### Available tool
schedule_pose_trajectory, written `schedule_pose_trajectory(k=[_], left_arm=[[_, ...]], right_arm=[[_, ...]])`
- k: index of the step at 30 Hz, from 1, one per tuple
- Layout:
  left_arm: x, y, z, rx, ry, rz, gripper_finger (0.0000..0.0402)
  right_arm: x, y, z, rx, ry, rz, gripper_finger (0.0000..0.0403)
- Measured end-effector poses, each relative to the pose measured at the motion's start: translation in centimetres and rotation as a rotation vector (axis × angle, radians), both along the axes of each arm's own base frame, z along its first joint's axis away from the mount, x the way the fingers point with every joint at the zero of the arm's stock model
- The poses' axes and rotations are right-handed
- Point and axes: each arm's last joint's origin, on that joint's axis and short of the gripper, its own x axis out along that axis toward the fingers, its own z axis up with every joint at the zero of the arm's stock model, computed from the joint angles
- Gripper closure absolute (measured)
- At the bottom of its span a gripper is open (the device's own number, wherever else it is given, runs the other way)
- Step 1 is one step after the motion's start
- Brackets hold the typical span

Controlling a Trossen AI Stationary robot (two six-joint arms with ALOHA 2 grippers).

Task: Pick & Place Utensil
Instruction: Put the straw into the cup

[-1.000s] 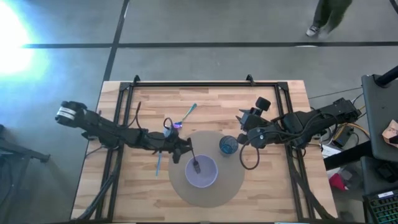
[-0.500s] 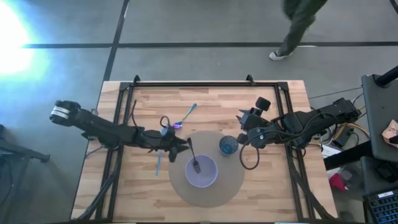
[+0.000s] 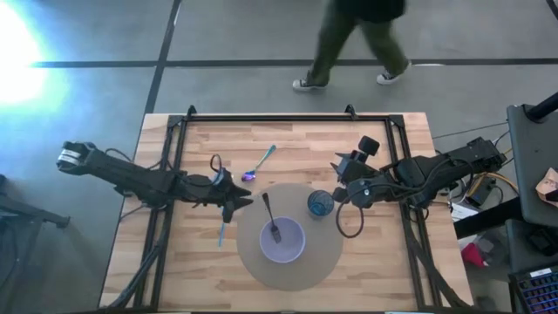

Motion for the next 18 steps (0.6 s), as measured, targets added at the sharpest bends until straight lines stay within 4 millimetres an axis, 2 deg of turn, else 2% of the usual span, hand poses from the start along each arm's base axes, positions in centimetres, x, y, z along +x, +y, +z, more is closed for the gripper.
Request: schedule_pose_trajectory(k=[5, 12, 18], left_arm=[[-1.5, 0.5, 0.3, 0.012, 0.045, 0.009, 0.0236], [-2.8, 1.2, 1.6, 0.015, -0.016, 0.026, 0.0236], [-3.6, 1.8, 5.0, 0.093, 0.038, 0.055, 0.0236]], right_arm=[[0.0, 0.0, 0.0, -0.004, 0.004, 0.002, 0.0250], [-0.2, -0.1, 0.2, -0.007, 0.002, 0.005, 0.0232], [-1.3, -0.5, 1.4, 0.004, -0.042, 0.004, 0.0222]])
